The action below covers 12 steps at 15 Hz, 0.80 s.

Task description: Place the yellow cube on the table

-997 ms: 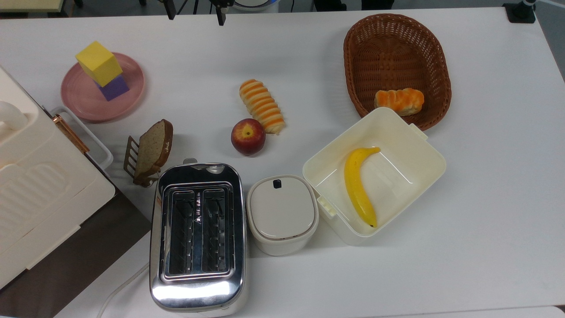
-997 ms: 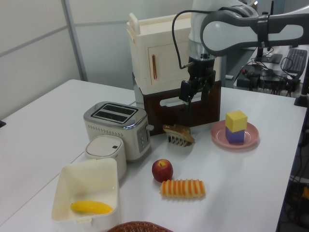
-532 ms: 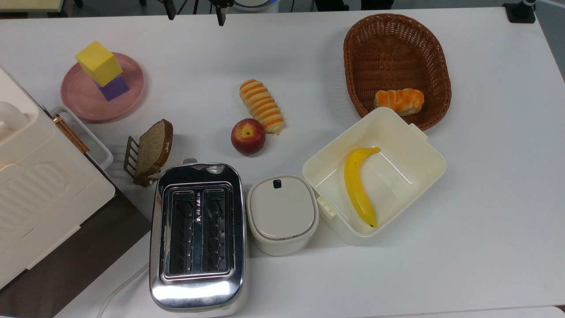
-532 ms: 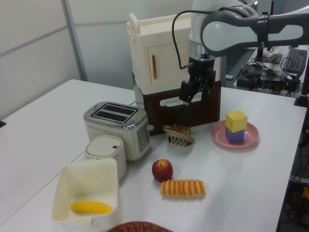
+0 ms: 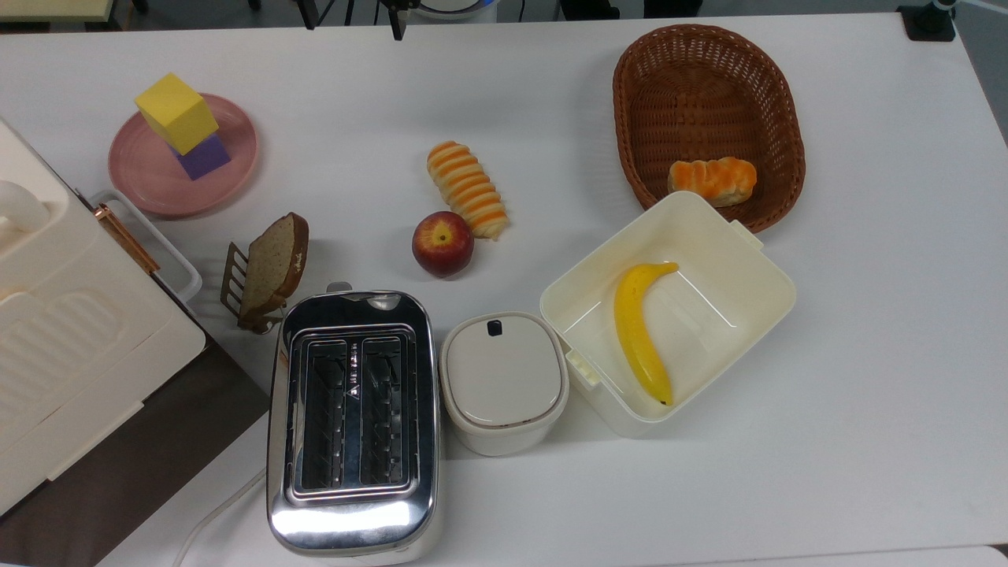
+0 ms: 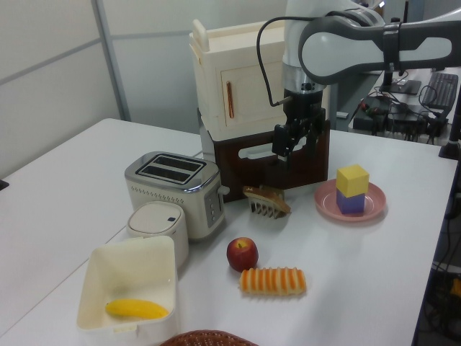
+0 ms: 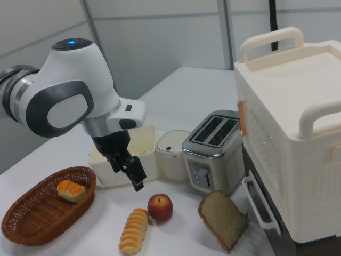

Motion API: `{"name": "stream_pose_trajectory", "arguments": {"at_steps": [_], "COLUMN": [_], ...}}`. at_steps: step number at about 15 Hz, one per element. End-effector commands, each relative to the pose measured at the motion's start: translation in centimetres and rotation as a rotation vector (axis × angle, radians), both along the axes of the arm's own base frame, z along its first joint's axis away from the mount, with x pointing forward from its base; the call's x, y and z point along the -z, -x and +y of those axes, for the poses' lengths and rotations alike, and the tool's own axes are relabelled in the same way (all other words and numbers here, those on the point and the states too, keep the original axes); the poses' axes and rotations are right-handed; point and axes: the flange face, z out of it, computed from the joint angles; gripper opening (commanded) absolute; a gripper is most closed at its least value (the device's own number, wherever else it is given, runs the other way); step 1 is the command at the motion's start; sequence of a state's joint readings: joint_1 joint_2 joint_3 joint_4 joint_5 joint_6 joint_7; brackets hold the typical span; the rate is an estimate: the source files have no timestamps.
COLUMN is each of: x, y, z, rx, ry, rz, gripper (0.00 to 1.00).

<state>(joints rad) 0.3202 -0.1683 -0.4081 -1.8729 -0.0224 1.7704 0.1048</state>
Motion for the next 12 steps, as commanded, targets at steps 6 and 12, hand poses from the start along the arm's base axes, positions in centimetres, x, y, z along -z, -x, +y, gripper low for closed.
{"name": "stream_pose_trajectory", "arguments": {"at_steps": [6, 12], "x": [-0.4, -1.4], "y": [0.6, 1.5], "z": [-0.3, -4.7], "rx": [-0.014, 0.165], "ry": [-0.012, -0.024], "rz": [0.014, -0.008], "gripper": [1.0, 1.0]}}
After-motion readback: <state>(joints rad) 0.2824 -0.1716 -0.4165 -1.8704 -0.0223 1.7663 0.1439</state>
